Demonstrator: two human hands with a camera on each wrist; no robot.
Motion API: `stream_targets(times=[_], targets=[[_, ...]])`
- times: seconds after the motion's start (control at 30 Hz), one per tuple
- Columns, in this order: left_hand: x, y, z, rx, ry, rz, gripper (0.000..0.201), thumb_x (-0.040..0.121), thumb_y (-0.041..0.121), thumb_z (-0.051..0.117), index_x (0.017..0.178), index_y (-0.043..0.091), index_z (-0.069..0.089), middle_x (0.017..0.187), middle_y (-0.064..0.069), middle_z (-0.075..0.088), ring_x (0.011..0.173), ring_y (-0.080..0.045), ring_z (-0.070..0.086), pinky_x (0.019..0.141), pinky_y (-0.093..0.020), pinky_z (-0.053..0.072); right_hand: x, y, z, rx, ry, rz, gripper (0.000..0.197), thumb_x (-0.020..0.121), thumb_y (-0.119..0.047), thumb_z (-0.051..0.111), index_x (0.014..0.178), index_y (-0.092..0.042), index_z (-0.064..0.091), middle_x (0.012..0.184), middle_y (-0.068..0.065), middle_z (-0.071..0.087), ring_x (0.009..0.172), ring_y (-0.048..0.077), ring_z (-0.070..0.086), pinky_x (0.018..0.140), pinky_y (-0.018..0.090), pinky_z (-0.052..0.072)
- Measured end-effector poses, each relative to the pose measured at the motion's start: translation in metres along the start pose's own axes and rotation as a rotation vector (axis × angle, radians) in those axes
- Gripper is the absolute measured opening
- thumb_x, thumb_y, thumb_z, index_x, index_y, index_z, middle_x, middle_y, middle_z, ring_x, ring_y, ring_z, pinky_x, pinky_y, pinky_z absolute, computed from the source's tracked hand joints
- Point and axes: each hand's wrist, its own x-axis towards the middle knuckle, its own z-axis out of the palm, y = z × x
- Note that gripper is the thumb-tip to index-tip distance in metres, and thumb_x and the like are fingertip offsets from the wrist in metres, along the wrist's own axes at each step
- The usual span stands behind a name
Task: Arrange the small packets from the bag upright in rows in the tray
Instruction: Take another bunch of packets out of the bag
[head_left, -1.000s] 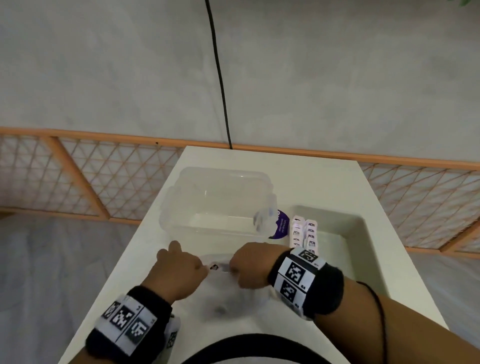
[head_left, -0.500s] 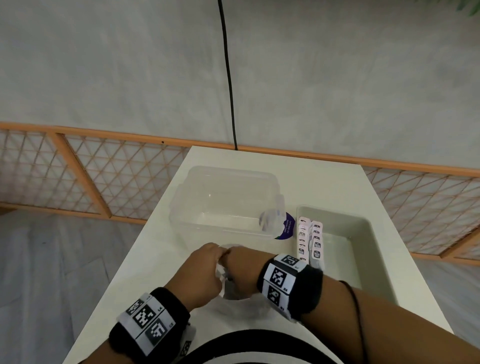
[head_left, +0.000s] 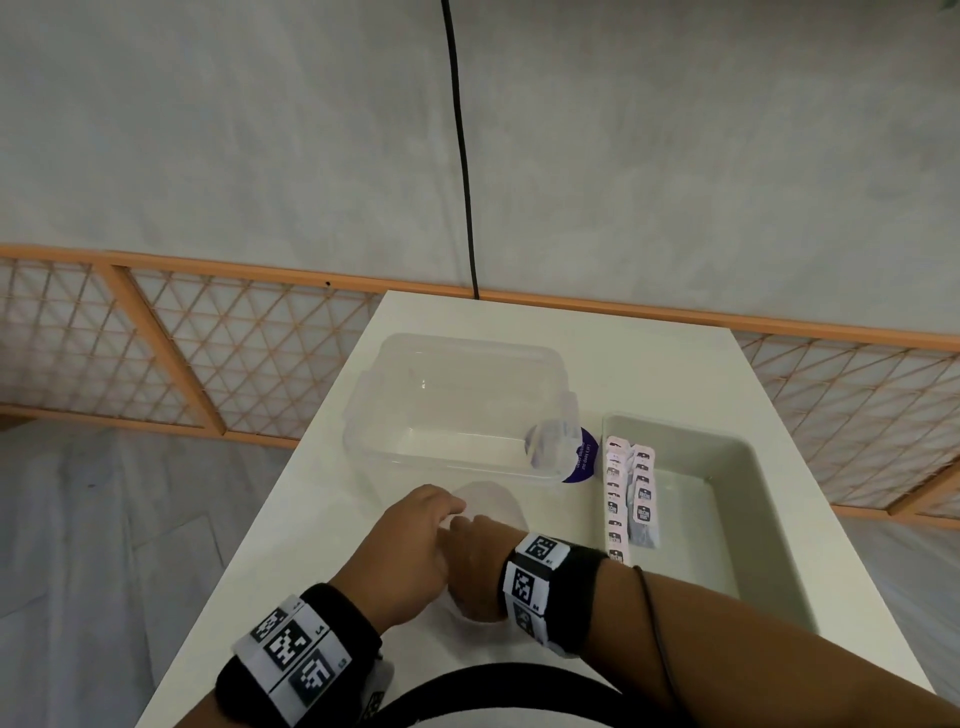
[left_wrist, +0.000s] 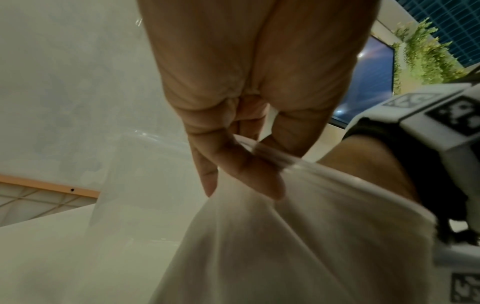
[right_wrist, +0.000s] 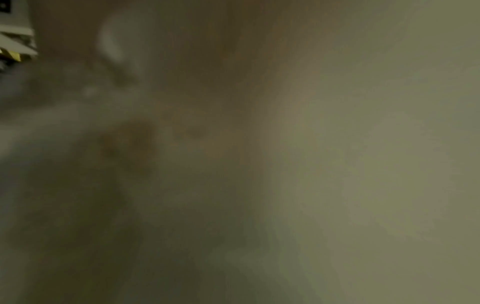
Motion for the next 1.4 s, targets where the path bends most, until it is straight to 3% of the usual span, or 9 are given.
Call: stream_targets(times=[0.13, 0.27, 0.53, 0.77, 1.0, 1.1, 1.23, 1.3, 1.4], targets=[[0.001, 0.002, 0.0, -0.012, 0.002, 0.017, 0.046, 0.084, 0.003, 0.057, 0.127, 0.018, 0.056, 0.125, 0.007, 0.054, 0.112, -0.005, 0.051, 0.095, -0.006, 0.033, 0.002, -0.003, 0.004, -0.102, -0.011, -0.011, 0.045, 0.093, -0.037, 0.043, 0.133, -0.016, 0.044, 0.139, 0.004, 0.041, 0.124, 0.025, 0.037, 0.099, 0.04, 0.032], [0.003, 0.0, -0.002, -0.003, 0.011, 0.017, 0.045, 0.084, 0.003, 0.058, 0.125, 0.021, 0.058, 0.122, 0.009, 0.055, 0.106, 0.0, 0.049, 0.085, 0.004, 0.028, 0.005, -0.001, 0.006, -0.113, 0.029, -0.054, 0.036, 0.096, -0.029, 0.037, 0.126, -0.015, 0.051, 0.134, 0.005, 0.048, 0.124, 0.024, 0.038, 0.103, 0.04, 0.032], [0.002, 0.004, -0.006, -0.009, 0.001, -0.005, 0.041, 0.086, 0.004, 0.057, 0.124, 0.018, 0.058, 0.124, 0.008, 0.055, 0.112, -0.004, 0.051, 0.091, -0.005, 0.032, -0.002, -0.003, 0.003, 0.058, -0.07, 0.079, 0.038, 0.101, -0.028, 0.031, 0.131, -0.011, 0.046, 0.134, 0.013, 0.045, 0.118, 0.036, 0.045, 0.099, 0.048, 0.039], [0.001, 0.007, -0.005, -0.052, 0.008, -0.041, 0.04, 0.087, 0.002, 0.057, 0.124, 0.016, 0.058, 0.125, 0.005, 0.055, 0.116, -0.009, 0.053, 0.09, -0.007, 0.035, -0.006, -0.001, 0.003, 0.23, -0.053, 0.097, 0.039, 0.102, -0.023, 0.028, 0.133, -0.007, 0.046, 0.135, 0.011, 0.048, 0.122, 0.032, 0.048, 0.107, 0.043, 0.033], [0.001, 0.006, -0.006, -0.126, 0.057, -0.114, 0.048, 0.082, -0.008, 0.055, 0.125, 0.012, 0.057, 0.129, 0.001, 0.053, 0.118, -0.014, 0.054, 0.085, -0.011, 0.037, -0.015, 0.018, -0.011, 0.282, 0.025, -0.024, 0.03, 0.098, -0.02, 0.04, 0.117, -0.007, 0.06, 0.114, 0.012, 0.064, 0.101, 0.031, 0.06, 0.074, 0.03, 0.038], [0.002, 0.004, -0.006, -0.116, 0.105, -0.152, 0.049, 0.082, -0.008, 0.054, 0.127, 0.011, 0.055, 0.13, 0.0, 0.051, 0.117, -0.014, 0.052, 0.085, -0.01, 0.033, -0.021, 0.032, -0.02, 0.445, 0.141, -0.011, 0.023, 0.092, -0.024, 0.049, 0.098, -0.008, 0.065, 0.092, 0.011, 0.068, 0.077, 0.026, 0.056, 0.067, 0.026, 0.034], [0.005, 0.002, -0.008, -0.116, 0.116, -0.18, 0.051, 0.081, -0.008, 0.052, 0.13, 0.01, 0.052, 0.131, -0.002, 0.049, 0.112, -0.012, 0.051, 0.083, -0.011, 0.033, -0.034, 0.054, -0.03, 0.699, 0.167, 0.104, 0.016, 0.092, -0.026, 0.054, 0.086, -0.012, 0.057, 0.092, 0.009, 0.066, 0.08, 0.023, 0.056, 0.07, 0.028, 0.042], [0.008, 0.0, -0.009, -0.123, 0.108, -0.204, 0.051, 0.082, -0.007, 0.052, 0.13, 0.01, 0.052, 0.13, -0.002, 0.049, 0.104, -0.009, 0.048, 0.084, -0.017, 0.04, -0.041, 0.063, -0.031, 1.081, 0.168, 0.148, 0.011, 0.091, -0.023, 0.059, 0.091, -0.013, 0.056, 0.095, 0.01, 0.067, 0.084, 0.024, 0.065, 0.073, 0.032, 0.052], [0.013, -0.001, -0.011, -0.132, 0.087, -0.239, 0.048, 0.083, -0.003, 0.053, 0.128, 0.012, 0.055, 0.129, -0.002, 0.049, 0.102, -0.014, 0.052, 0.088, -0.03, 0.05, -0.06, 0.071, -0.034, 1.807, 0.136, 0.161, 0.008, 0.095, -0.012, 0.055, 0.103, -0.01, 0.056, 0.093, 0.012, 0.069, 0.082, 0.028, 0.071, 0.062, 0.028, 0.056]])
